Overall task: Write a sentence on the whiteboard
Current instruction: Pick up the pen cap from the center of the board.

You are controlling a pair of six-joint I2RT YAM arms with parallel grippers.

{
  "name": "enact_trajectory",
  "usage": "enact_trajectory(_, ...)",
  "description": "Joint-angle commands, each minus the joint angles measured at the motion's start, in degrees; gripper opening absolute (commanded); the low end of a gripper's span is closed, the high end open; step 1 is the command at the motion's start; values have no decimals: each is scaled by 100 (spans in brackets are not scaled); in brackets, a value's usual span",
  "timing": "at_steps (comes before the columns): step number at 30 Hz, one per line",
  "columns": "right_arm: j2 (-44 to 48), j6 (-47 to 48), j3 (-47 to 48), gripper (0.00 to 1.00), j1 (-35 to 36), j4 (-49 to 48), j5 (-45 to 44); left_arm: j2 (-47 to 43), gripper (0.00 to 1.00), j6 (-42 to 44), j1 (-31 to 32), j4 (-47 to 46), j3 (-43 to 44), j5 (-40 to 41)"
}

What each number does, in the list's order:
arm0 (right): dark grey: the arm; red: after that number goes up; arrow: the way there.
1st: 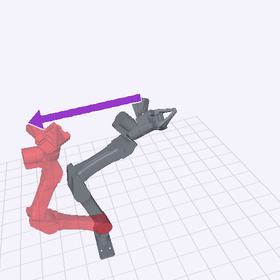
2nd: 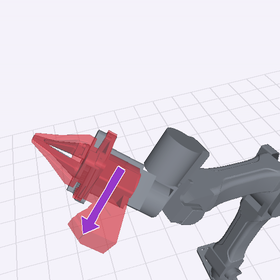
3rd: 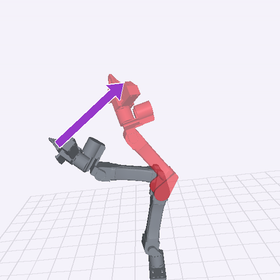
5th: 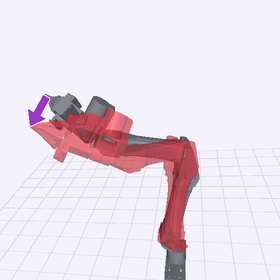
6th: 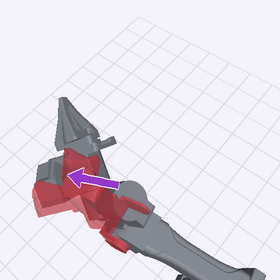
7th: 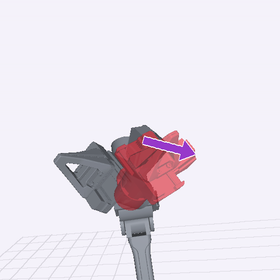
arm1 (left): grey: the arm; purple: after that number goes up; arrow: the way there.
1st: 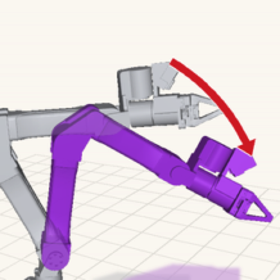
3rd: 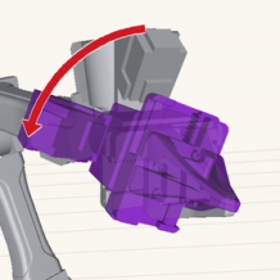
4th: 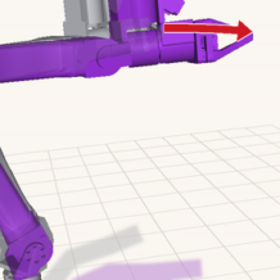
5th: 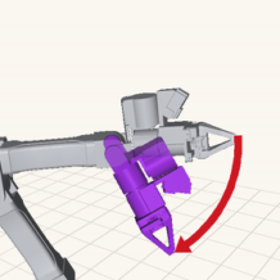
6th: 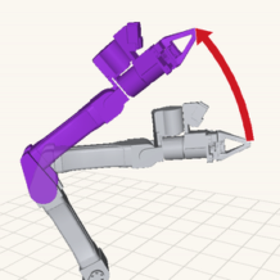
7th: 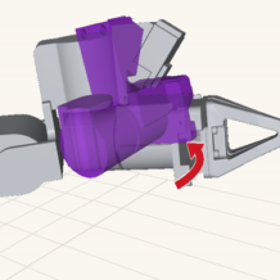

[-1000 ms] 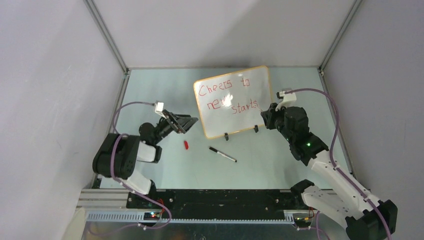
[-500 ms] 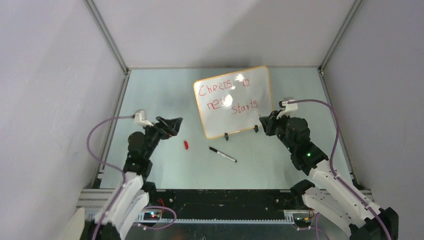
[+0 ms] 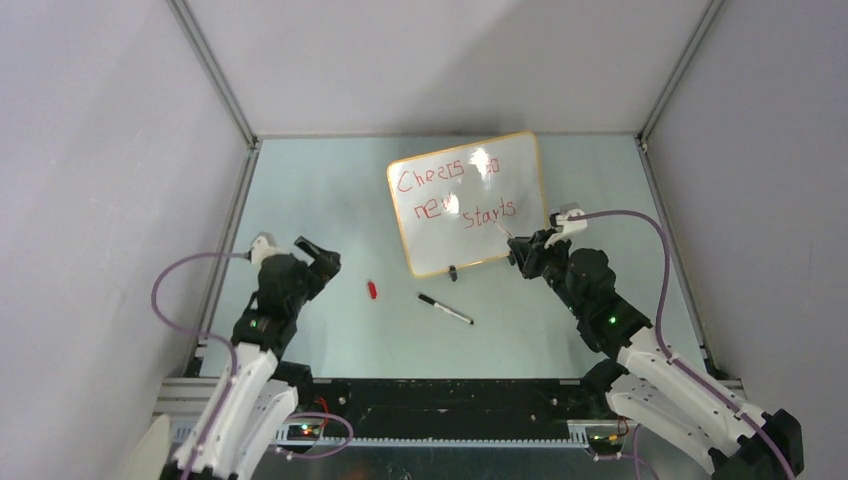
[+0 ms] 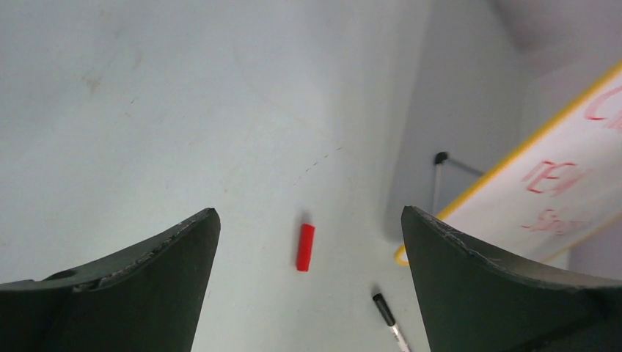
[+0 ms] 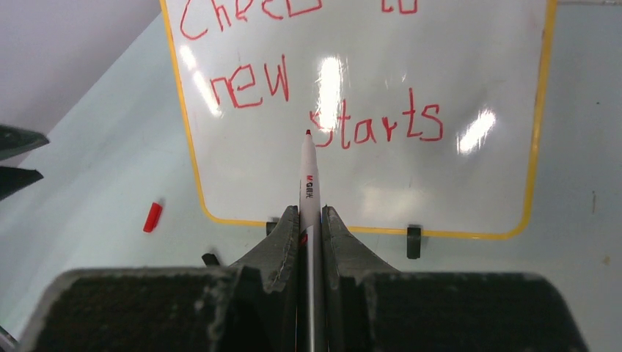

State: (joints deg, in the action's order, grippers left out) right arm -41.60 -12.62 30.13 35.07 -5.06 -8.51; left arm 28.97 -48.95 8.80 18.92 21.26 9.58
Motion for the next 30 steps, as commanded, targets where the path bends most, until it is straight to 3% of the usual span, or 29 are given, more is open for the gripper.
enact_trajectory(1,-57,212,-150,0,265,-525,-423,1098,99,45,141,751,651,170)
enact_trajectory(7,-79,217,-286,0,340,-683,-573,1613,99,182,445,431,678,57)
enact_trajectory(10,-119,196,-297,0,360,-720,-558,1886,88,775,531,356,786,-328)
enact_trajectory(13,-137,198,-293,0,382,-740,-532,2255,79,1059,772,540,1081,-18)
enact_trajectory(18,-150,205,-297,0,402,-743,-537,3177,79,1158,1186,735,1565,47)
enact_trajectory(24,-166,221,-297,0,407,-736,-543,4223,68,1370,1588,604,2081,-73)
enact_trajectory(30,-130,243,-297,0,414,-716,-560,4940,66,1448,1813,678,2342,122)
